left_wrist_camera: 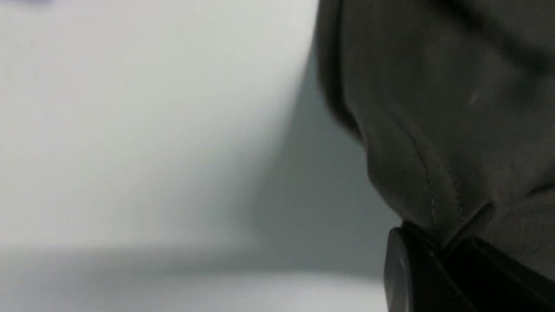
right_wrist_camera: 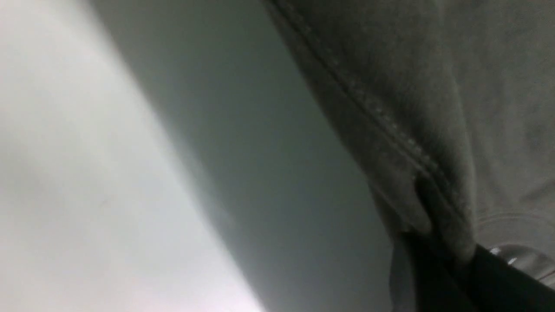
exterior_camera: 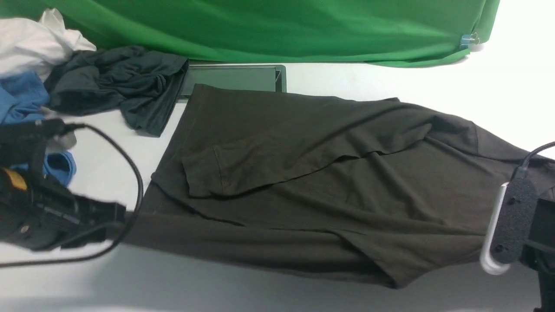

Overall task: Fold a long-sleeved shirt on a white desktop.
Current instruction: 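Fold the black garment in half by bringing its near edge over to the far edge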

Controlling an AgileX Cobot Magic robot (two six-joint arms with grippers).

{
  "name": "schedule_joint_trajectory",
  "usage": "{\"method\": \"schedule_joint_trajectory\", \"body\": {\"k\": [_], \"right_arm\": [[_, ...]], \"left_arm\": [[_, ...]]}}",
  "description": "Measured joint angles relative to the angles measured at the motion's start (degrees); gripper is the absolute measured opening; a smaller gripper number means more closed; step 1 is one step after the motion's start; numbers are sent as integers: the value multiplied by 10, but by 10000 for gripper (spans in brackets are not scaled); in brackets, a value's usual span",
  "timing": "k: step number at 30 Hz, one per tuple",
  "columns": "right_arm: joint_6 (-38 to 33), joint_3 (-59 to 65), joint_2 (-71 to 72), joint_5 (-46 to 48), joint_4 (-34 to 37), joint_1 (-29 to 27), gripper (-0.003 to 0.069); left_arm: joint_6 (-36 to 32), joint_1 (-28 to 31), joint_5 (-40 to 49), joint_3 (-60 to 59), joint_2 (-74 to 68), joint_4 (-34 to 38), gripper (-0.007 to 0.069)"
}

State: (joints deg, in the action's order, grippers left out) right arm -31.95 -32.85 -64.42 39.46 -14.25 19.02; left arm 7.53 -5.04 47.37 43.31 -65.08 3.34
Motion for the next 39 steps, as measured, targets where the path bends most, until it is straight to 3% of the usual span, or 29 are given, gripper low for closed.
{"method": "schedule_joint_trajectory", "body": {"k": [8, 18, 24, 29, 31, 33, 36, 39], "right_arm": [[26, -146, -91, 70, 3, -43, 67], [24, -427, -318, 126, 23, -120, 67], [43, -496, -426, 147, 27, -126, 78], [111, -497, -460, 140, -19, -127, 280], [164, -506, -455, 139, -59, -127, 398], [203, -515, -444, 138, -79, -128, 466], [241, -524, -408, 132, -84, -129, 509], [245, -525, -372, 114, -39, -129, 505]], "left_arm": [[-26, 0, -57, 157, -137, 1, 50], [-75, -2, -54, 525, -438, 1, 50], [-75, -2, -41, 612, -554, -10, 66], [-75, -1, -71, 631, -596, -33, 216], [-75, -1, -70, 643, -593, -44, 323], [-75, -1, -58, 652, -581, -64, 444], [-70, 0, -19, 659, -546, -87, 614], [-95, 7, 19, 661, -510, -77, 671]]}}
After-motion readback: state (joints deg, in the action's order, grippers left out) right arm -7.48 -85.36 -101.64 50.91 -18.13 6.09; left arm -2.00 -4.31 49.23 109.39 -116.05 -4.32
